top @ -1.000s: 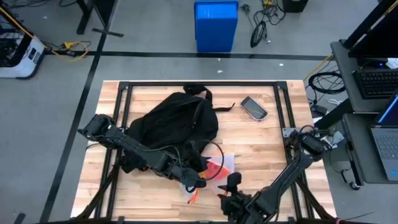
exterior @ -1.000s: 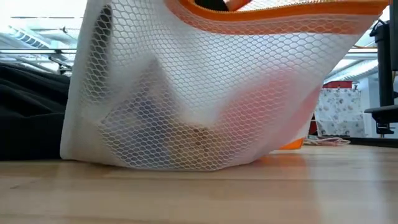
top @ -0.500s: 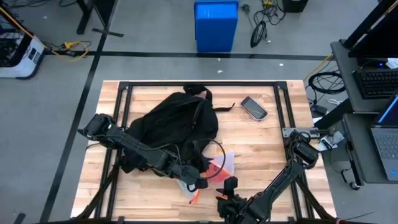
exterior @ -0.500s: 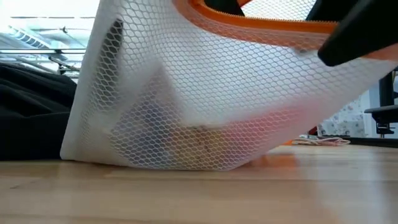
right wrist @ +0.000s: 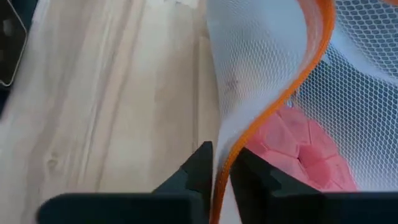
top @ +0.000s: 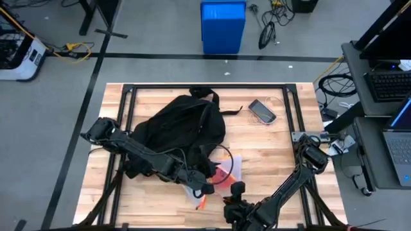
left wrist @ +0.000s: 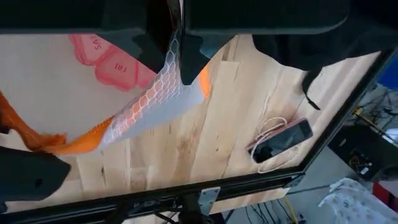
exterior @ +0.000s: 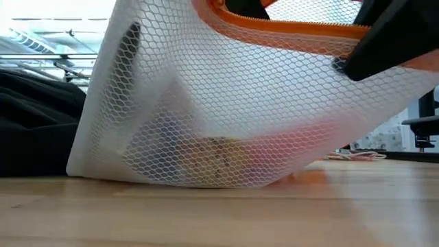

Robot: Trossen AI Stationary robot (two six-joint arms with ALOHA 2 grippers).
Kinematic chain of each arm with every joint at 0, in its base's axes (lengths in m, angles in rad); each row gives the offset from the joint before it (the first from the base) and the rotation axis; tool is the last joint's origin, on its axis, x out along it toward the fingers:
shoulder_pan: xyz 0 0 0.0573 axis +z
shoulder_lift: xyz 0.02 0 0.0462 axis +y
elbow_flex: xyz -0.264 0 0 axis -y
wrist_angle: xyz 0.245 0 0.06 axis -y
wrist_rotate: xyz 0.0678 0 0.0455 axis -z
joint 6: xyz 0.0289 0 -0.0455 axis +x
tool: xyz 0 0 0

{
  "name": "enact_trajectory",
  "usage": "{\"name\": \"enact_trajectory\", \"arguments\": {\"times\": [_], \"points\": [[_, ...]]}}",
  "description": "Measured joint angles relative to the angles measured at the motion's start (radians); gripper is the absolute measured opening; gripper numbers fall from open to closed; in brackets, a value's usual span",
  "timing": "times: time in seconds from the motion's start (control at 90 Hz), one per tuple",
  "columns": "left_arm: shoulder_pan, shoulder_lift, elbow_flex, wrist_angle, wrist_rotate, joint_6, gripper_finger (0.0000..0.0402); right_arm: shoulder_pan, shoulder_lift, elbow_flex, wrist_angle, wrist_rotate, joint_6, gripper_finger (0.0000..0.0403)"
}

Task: Unpack backpack
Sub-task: Remove the pink medicine organizer from the orange zip bag

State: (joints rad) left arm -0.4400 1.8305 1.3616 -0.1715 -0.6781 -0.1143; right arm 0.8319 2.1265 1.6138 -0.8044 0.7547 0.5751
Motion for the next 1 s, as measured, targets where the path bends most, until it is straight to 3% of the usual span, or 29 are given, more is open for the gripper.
{"name": "enact_trajectory", "arguments": {"times": [0.089,0.611,0.9,1.0], "points": [[0.000,0.000,0.000,0.000,-0.004,0.018,0.0000,0.010,0.000,0.000,-0.001,-0.001,-0.001,0.0004],[0.001,-0.016,0.000,-0.002,-0.105,0.073,0.0000,0.024,0.000,0.000,-0.043,-0.074,0.025,0.0001],[0.000,-0.031,0.000,-0.004,-0.110,0.121,0.0000,0.027,-0.001,0.000,-0.061,-0.083,0.064,0.0001],[0.000,-0.031,0.000,-0.038,-0.120,0.123,0.0000,0.026,-0.001,0.000,-0.062,-0.133,0.076,0.0000]]}}
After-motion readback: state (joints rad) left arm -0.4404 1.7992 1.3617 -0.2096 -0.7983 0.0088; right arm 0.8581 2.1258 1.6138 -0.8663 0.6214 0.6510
